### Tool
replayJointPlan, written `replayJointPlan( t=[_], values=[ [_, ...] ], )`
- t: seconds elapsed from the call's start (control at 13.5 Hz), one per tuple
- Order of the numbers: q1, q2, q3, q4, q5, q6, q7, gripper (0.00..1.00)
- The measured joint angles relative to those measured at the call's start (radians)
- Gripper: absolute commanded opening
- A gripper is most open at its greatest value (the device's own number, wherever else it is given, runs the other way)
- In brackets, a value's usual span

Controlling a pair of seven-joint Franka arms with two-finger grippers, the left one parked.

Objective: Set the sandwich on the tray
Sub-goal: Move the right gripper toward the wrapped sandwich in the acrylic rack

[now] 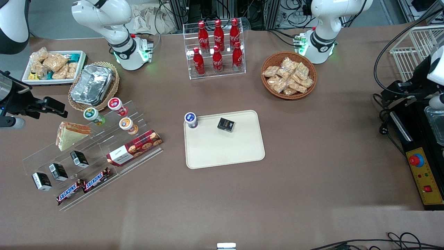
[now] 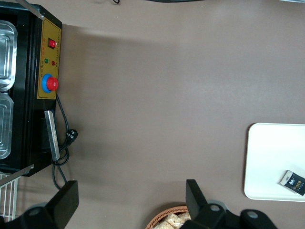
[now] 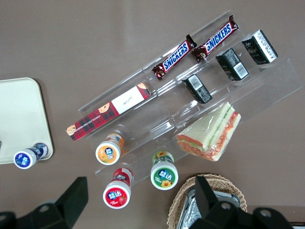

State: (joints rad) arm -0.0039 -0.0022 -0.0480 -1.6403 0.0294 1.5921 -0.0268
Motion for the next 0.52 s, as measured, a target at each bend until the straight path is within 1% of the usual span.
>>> replayJointPlan(
  t=[0.52],
  values=[
    [0.000,0.005,0.000,0.004,0.000,0.006,0.001,1.00]
  ],
)
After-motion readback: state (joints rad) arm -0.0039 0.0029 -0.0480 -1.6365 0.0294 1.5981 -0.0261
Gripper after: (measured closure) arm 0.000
